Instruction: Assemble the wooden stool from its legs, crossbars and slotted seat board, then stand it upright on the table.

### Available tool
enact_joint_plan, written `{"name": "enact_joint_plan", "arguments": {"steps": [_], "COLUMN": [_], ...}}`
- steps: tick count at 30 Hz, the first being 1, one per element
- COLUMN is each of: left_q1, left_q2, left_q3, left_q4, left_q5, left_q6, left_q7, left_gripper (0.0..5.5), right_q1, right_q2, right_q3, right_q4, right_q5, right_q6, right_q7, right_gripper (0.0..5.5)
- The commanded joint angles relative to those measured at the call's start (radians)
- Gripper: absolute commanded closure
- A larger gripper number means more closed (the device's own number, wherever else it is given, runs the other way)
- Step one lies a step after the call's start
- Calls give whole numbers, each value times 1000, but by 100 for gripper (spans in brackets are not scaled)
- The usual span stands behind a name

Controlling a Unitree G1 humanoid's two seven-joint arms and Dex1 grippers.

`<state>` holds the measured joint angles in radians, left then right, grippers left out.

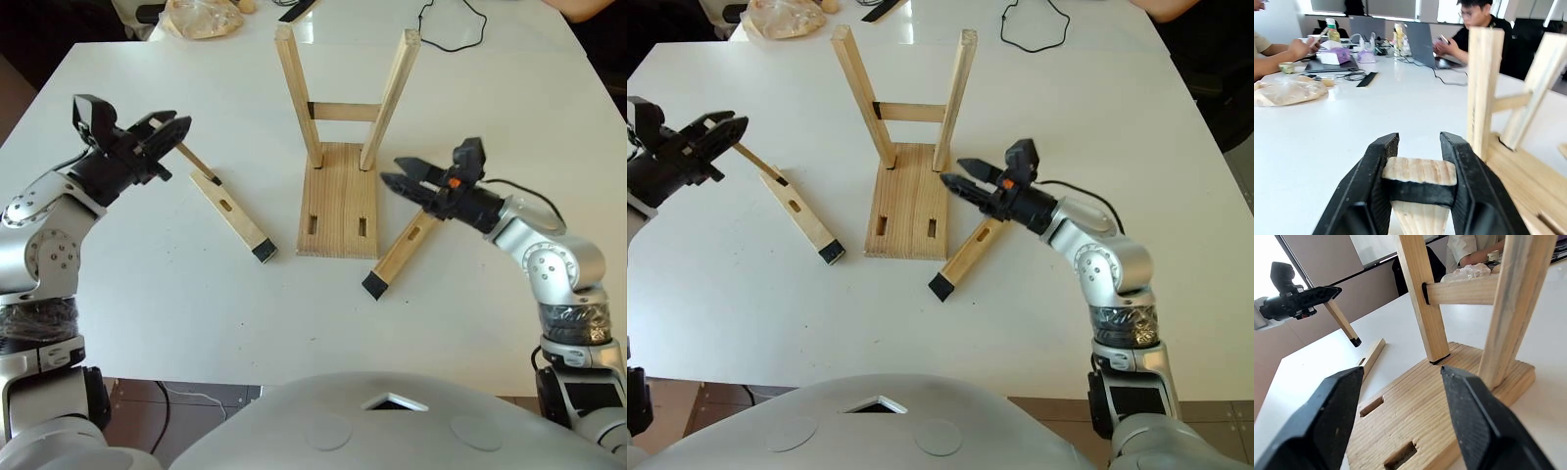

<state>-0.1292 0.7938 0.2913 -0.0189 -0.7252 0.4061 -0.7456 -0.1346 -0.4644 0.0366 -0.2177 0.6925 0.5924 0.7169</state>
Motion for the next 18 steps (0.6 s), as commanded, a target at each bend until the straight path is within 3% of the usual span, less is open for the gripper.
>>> {"name": "enact_joint_plan", "arguments": {"steps": [1,18], "left_q1": [13,36], "left_q2": [-10,-65], "left_q3": [0,-48], "left_q4": [25,28], "left_q5": [58,152], "left_q6": [-81,-99], "left_q7": [-89,-172], "left_gripper": [417,417], "right_q1": [-30,-33], "right_q2": [13,36], "right_q3": [-11,-42], "right_q4": [18,14], "right_q5": [-29,-25], "right_q6": [-18,-12], "right_q7": [-1,15], "right_gripper": [260,260]}}
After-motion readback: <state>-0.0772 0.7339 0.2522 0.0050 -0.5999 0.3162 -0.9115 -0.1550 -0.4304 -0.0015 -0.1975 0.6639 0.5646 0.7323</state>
